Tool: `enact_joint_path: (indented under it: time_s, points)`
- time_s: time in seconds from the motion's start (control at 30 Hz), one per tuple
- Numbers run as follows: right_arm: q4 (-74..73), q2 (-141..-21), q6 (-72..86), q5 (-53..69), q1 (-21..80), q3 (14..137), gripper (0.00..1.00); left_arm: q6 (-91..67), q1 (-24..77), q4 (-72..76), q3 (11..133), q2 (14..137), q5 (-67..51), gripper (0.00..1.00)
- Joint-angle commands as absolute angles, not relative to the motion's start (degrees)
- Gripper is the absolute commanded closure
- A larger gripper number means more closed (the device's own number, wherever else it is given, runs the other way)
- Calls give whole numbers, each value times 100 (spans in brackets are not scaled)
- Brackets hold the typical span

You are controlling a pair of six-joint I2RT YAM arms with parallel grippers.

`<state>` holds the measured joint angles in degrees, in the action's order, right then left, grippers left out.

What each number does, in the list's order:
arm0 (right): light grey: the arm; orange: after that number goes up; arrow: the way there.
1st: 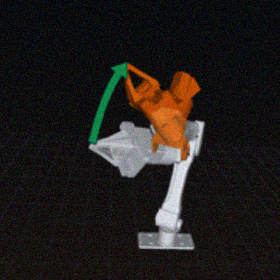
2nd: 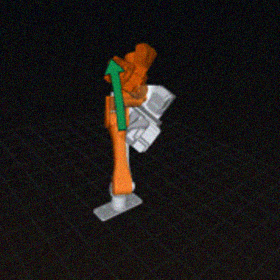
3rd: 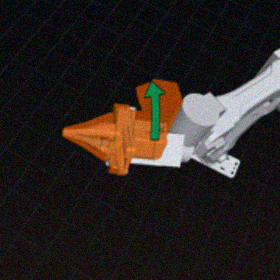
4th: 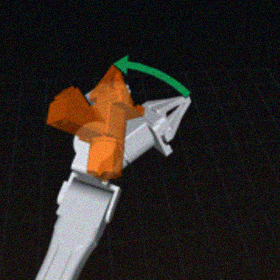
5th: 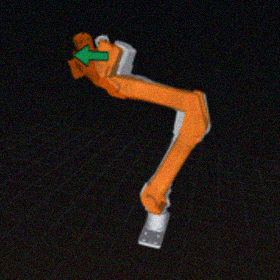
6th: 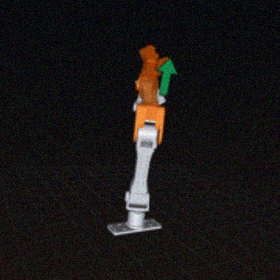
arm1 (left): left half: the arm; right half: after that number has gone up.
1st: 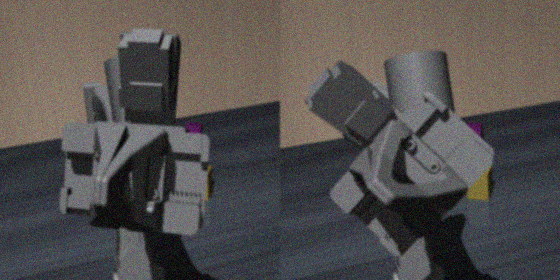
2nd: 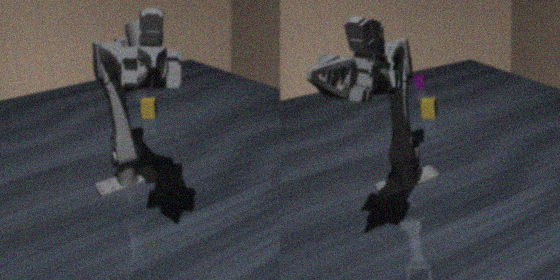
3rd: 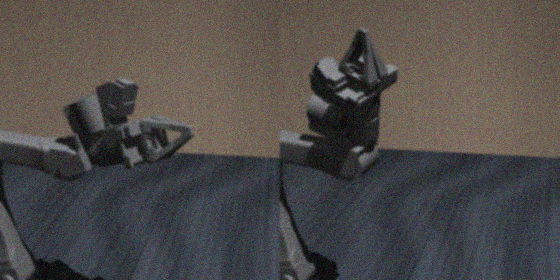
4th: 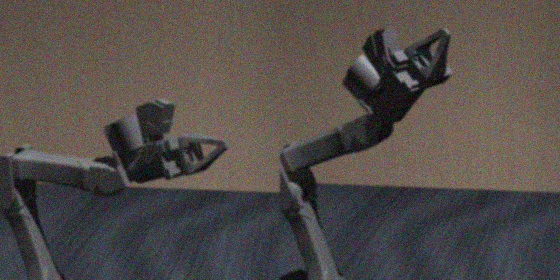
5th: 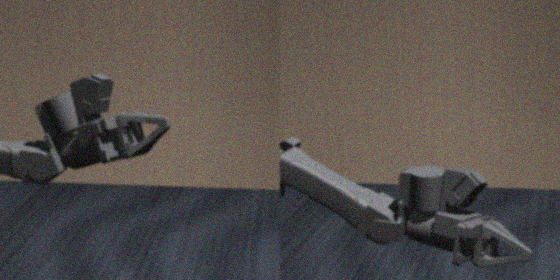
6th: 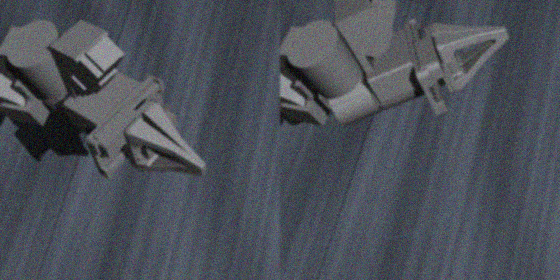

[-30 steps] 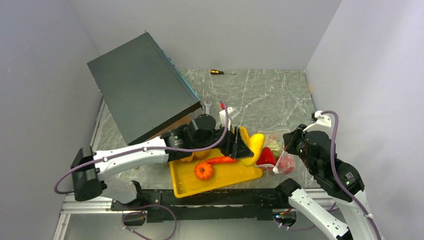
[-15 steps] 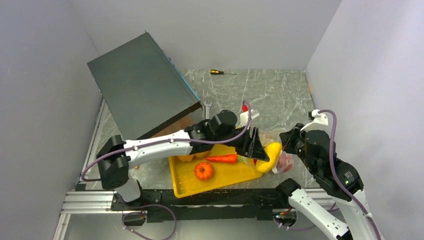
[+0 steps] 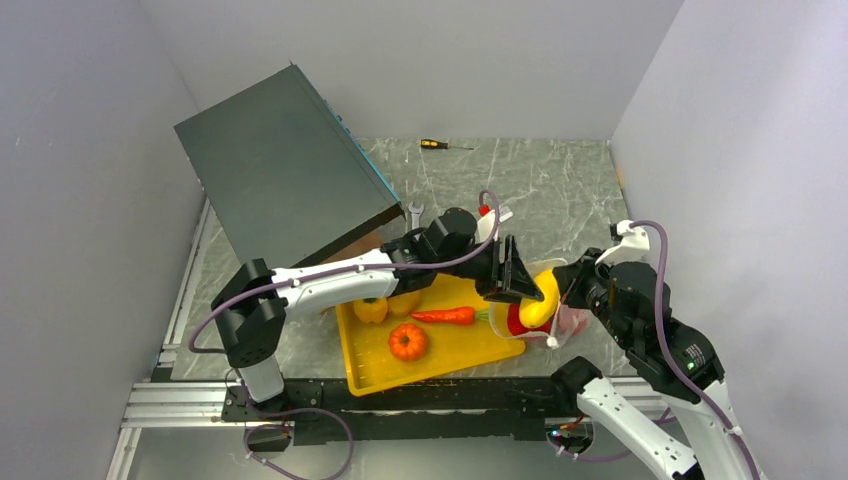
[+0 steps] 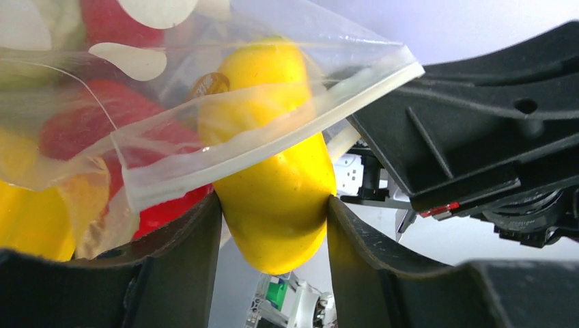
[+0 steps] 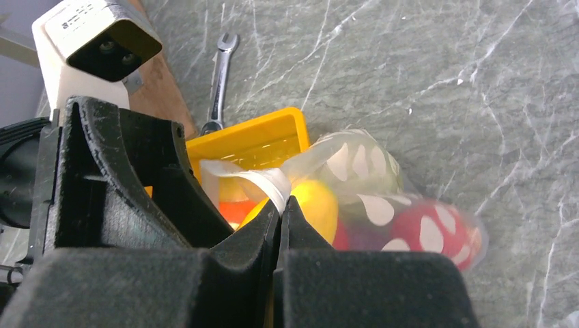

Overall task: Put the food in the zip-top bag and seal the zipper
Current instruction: Place the fake fruit in the zipper food storage bag.

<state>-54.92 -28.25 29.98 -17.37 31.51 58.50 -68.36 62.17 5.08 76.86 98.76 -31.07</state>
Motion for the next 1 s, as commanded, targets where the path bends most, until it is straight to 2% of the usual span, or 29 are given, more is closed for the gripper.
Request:
enact_joint_path:
  time_s: [0.0, 0.13, 0.2, 0.4, 0.5, 0.97]
  points:
    - [-5065, -2784, 2961, -1589, 3173, 5903, 100, -7251, 6154, 985, 7699, 9930, -2787, 57]
    - [-5011, -2724, 2940, -1582, 3174, 5861, 100, -7195, 6121, 716, 7787, 9996, -2517, 54]
    - [-5033, -2722, 2927, -1590, 3173, 5864, 100, -7173, 6109, 571, 7918, 10083, -2504, 48]
    - [-5047, -2682, 2932, -1599, 3177, 5845, 100, -7007, 6107, 275, 8164, 10209, -2442, 24]
    - [-5093, -2695, 2939, -1612, 3173, 5880, 100, -6986, 6108, 347, 8066, 10099, -2397, 1]
    - [-4985, -2794, 2876, -1681, 3173, 5842, 100, -5889, 6120, -246, 7663, 9151, -1851, 0]
